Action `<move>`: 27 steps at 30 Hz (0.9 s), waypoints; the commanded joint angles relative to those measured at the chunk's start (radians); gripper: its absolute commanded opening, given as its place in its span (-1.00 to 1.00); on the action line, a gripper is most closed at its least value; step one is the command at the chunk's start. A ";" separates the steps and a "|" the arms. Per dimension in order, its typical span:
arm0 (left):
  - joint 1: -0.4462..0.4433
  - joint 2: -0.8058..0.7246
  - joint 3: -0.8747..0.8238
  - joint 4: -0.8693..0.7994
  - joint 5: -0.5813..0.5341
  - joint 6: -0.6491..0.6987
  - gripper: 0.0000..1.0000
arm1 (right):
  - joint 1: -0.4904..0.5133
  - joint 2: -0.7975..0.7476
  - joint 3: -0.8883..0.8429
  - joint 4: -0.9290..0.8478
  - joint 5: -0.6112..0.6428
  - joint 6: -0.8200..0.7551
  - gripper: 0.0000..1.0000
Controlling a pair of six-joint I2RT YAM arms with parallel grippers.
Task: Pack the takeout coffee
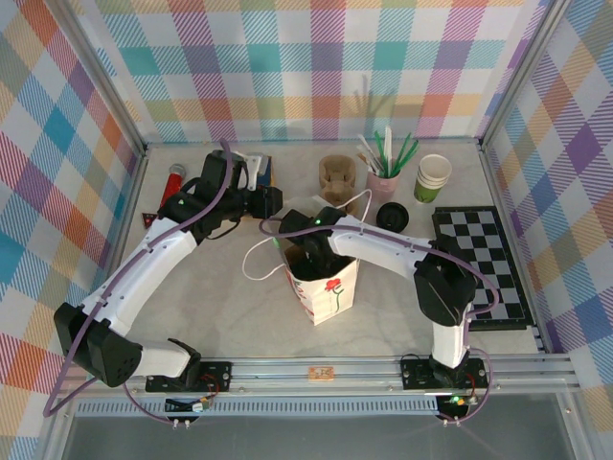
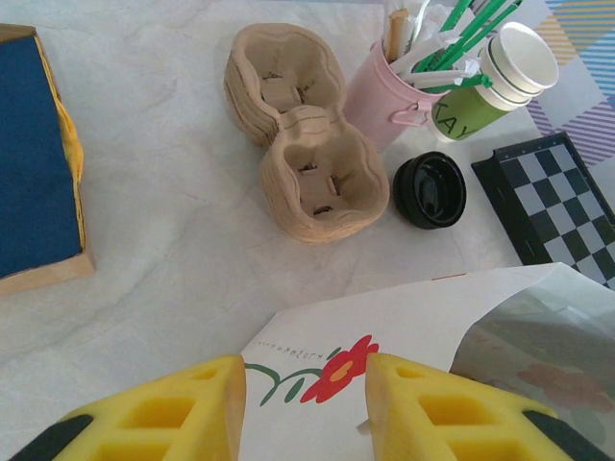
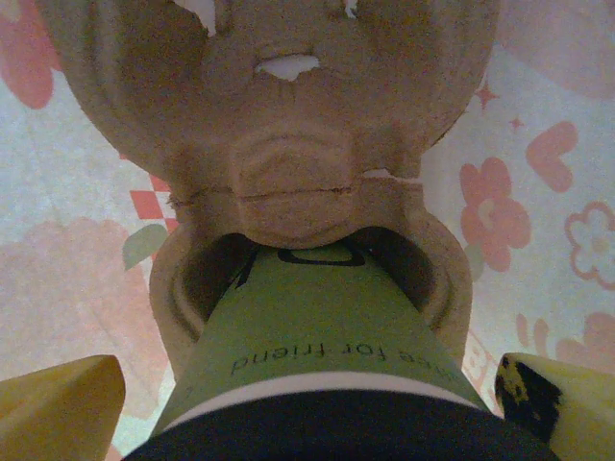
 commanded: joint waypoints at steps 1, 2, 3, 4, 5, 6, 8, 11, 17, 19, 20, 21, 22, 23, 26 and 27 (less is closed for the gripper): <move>-0.012 0.004 0.026 0.002 -0.016 0.008 -0.23 | -0.003 -0.041 0.044 -0.062 0.017 -0.003 0.98; -0.012 0.003 0.026 0.002 -0.017 0.008 -0.23 | -0.003 -0.044 0.051 -0.070 0.021 -0.004 0.98; -0.013 0.003 0.026 0.002 -0.018 0.008 -0.23 | -0.004 -0.047 0.057 -0.078 0.026 -0.003 0.98; -0.012 0.002 0.028 0.002 -0.019 0.009 -0.23 | -0.003 -0.051 0.064 -0.084 0.030 -0.003 0.98; -0.013 0.002 0.028 0.001 -0.020 0.009 -0.23 | -0.003 -0.055 0.069 -0.088 0.033 -0.004 0.98; -0.013 0.002 0.029 0.000 -0.020 0.009 -0.22 | -0.003 -0.059 0.075 -0.093 0.035 -0.003 0.98; -0.013 0.002 0.029 -0.001 -0.021 0.009 -0.22 | -0.003 -0.064 0.089 -0.103 0.037 -0.004 0.98; -0.014 0.001 0.032 0.001 -0.023 0.009 -0.22 | -0.002 -0.069 0.114 -0.124 0.040 -0.006 0.98; -0.014 -0.003 0.039 -0.005 -0.025 0.012 -0.22 | 0.001 -0.078 0.158 -0.155 0.052 -0.010 0.98; -0.014 -0.006 0.035 -0.002 -0.027 0.012 -0.22 | 0.001 -0.078 0.172 -0.166 0.055 -0.013 0.98; -0.014 -0.006 0.034 -0.001 -0.028 0.012 -0.22 | 0.001 -0.078 0.178 -0.171 0.056 -0.015 0.98; -0.014 -0.006 0.036 0.000 -0.028 0.011 -0.22 | 0.001 -0.079 0.184 -0.175 0.059 -0.014 0.98; -0.014 -0.003 0.037 -0.002 -0.028 0.012 -0.22 | 0.001 -0.080 0.188 -0.178 0.062 -0.013 0.98; -0.014 -0.002 0.039 -0.002 -0.027 0.012 -0.22 | 0.001 -0.080 0.192 -0.181 0.063 -0.015 0.98; -0.014 -0.002 0.041 -0.004 -0.027 0.012 -0.22 | 0.003 -0.083 0.203 -0.188 0.067 -0.017 0.98; -0.014 -0.003 0.041 -0.004 -0.028 0.012 -0.22 | 0.003 -0.083 0.207 -0.192 0.069 -0.019 0.98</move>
